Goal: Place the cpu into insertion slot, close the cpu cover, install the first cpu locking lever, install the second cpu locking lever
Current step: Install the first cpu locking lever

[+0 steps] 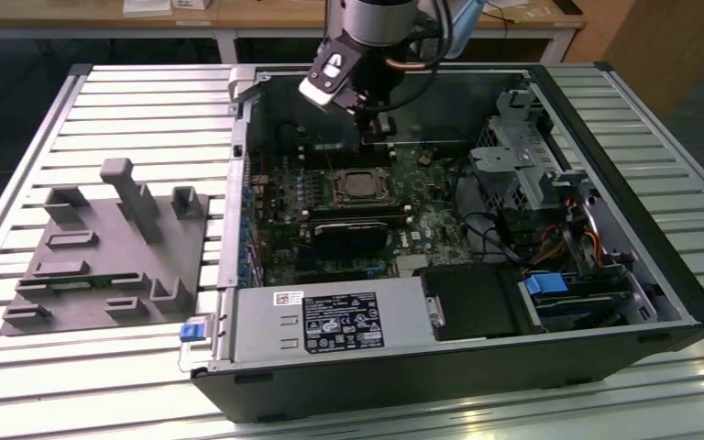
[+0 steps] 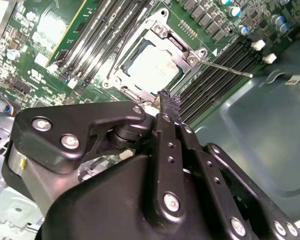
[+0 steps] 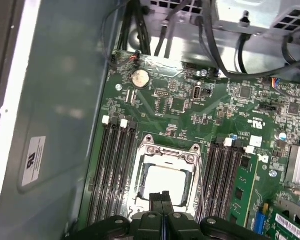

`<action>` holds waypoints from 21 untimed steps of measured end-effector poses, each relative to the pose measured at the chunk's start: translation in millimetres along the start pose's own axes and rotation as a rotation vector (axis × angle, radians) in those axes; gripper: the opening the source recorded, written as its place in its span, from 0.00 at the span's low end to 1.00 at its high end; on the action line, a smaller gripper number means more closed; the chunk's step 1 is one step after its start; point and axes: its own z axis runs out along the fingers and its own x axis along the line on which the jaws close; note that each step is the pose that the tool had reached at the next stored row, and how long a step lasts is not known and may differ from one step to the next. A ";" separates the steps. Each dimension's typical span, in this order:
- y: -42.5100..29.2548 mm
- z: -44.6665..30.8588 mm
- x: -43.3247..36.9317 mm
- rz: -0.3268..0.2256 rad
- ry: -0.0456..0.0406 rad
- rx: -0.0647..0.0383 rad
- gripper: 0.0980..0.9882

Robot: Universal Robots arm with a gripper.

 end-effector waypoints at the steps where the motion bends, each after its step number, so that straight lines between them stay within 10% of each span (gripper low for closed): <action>1: 0.0 0.0 0.0 -0.009 0.0002 0.000 0.01; 21: 0.0 0.0 -0.1 -0.167 0.0037 0.006 0.01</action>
